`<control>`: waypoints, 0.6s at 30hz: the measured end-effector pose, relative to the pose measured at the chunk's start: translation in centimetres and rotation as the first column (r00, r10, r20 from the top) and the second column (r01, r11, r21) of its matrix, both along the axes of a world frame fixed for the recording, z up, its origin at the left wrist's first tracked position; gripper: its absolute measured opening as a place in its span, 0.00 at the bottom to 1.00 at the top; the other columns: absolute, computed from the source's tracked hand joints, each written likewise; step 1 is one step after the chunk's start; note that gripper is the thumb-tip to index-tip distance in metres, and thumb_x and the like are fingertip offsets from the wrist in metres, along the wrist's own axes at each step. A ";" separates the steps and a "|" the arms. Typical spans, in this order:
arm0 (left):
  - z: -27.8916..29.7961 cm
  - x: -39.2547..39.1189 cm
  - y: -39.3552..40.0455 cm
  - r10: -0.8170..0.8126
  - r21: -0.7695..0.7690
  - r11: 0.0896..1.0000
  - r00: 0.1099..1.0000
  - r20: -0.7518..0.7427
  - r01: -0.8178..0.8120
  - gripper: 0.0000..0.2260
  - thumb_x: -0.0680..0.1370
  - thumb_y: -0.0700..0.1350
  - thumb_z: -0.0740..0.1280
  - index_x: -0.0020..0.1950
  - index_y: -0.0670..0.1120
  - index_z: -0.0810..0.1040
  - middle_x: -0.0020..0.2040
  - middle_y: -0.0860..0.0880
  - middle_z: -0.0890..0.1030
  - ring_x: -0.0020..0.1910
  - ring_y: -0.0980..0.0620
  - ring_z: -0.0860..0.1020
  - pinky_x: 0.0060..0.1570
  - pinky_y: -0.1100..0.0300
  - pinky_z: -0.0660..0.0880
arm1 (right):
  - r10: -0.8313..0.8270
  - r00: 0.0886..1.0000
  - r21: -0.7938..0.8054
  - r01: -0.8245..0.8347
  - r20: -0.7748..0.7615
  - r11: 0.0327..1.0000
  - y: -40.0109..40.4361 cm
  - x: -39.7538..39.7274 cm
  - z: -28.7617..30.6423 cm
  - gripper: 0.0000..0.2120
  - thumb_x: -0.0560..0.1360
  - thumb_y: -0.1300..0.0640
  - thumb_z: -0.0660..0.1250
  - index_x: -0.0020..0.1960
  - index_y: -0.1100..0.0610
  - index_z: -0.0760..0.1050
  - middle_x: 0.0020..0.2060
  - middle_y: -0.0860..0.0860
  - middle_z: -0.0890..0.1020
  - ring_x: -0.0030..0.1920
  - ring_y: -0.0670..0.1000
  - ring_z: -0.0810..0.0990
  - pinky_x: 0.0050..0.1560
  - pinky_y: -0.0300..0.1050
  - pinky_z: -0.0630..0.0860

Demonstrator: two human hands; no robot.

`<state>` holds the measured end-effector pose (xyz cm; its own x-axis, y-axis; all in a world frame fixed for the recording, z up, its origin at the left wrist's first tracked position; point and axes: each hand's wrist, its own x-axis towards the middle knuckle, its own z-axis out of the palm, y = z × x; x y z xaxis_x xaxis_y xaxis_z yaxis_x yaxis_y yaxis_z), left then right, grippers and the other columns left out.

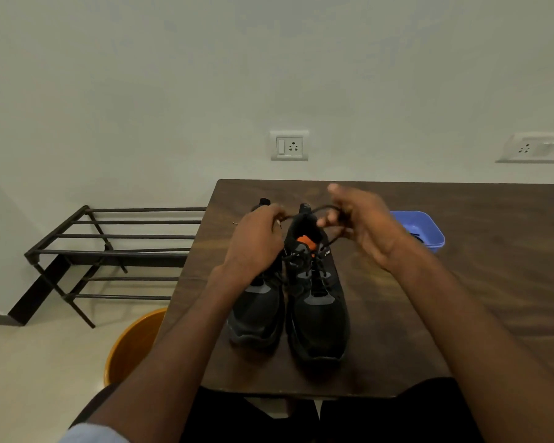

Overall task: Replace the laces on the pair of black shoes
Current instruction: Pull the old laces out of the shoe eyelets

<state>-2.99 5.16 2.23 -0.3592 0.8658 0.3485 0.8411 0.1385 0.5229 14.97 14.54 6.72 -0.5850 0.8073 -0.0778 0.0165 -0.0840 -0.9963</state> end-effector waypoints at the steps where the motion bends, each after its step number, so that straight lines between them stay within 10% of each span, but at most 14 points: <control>1: 0.1 0.2 0.0 -0.041 0.009 0.999 0.998 0.049 0.040 0.13 0.83 0.38 0.61 0.64 0.47 0.81 0.57 0.50 0.83 0.54 0.54 0.80 0.53 0.63 0.74 | -0.079 0.986 -0.070 0.070 -0.144 0.995 0.3 0.4 0.3 0.11 0.81 0.46 0.66 0.47 0.54 0.75 0.29 0.50 0.78 0.33 0.50 0.81 0.44 0.48 0.76; 4: 0.0 0.7 0.2 -0.162 -0.015 0.986 0.973 0.162 0.167 0.14 0.85 0.42 0.62 0.70 0.51 0.78 0.58 0.54 0.82 0.54 0.58 0.80 0.57 0.62 0.77 | -0.349 0.874 -0.208 0.292 -0.338 0.934 1.4 1.9 1.0 0.14 0.82 0.46 0.64 0.44 0.55 0.74 0.22 0.48 0.65 0.23 0.49 0.66 0.32 0.42 0.73; 7: -0.5 1.5 0.2 -0.231 -0.152 0.958 0.968 0.095 0.244 0.12 0.84 0.48 0.66 0.67 0.51 0.79 0.53 0.55 0.81 0.48 0.60 0.79 0.54 0.59 0.79 | -0.461 0.876 0.204 0.429 0.144 0.880 3.1 4.0 0.4 0.15 0.80 0.54 0.63 0.41 0.64 0.76 0.21 0.53 0.67 0.21 0.53 0.66 0.30 0.44 0.68; 9: -0.9 1.7 0.4 -0.236 -0.221 0.949 0.971 -0.029 0.224 0.10 0.82 0.51 0.68 0.62 0.51 0.81 0.55 0.54 0.80 0.51 0.56 0.78 0.57 0.57 0.77 | -0.303 0.706 0.373 0.060 0.640 0.926 3.3 4.9 -0.3 0.16 0.80 0.56 0.64 0.41 0.67 0.78 0.22 0.55 0.73 0.23 0.55 0.72 0.32 0.45 0.70; 11: -1.3 1.8 0.5 -0.238 -0.225 0.952 0.966 -0.105 0.210 0.12 0.81 0.52 0.69 0.63 0.52 0.82 0.58 0.52 0.78 0.56 0.54 0.75 0.59 0.57 0.74 | 0.031 0.467 0.080 -0.217 0.884 0.973 2.2 5.1 -0.6 0.15 0.82 0.52 0.67 0.45 0.64 0.82 0.25 0.54 0.79 0.26 0.52 0.78 0.33 0.44 0.75; 14: -1.5 2.0 0.6 -0.251 -0.193 0.955 0.959 -0.132 0.224 0.12 0.81 0.51 0.69 0.63 0.52 0.84 0.55 0.52 0.74 0.56 0.51 0.72 0.59 0.55 0.73 | 0.190 0.323 -0.103 -0.267 0.927 0.958 1.2 4.5 -0.9 0.15 0.82 0.49 0.68 0.53 0.62 0.80 0.34 0.54 0.85 0.31 0.51 0.84 0.37 0.43 0.79; 18: -1.7 2.4 1.0 -0.213 -0.140 0.970 0.972 -0.094 0.199 0.08 0.79 0.47 0.71 0.56 0.48 0.86 0.54 0.50 0.74 0.54 0.50 0.72 0.56 0.55 0.75 | -0.095 0.231 0.182 -0.392 0.968 0.902 1.4 3.7 -1.3 0.26 0.76 0.45 0.75 0.65 0.60 0.74 0.53 0.56 0.82 0.48 0.54 0.81 0.45 0.47 0.79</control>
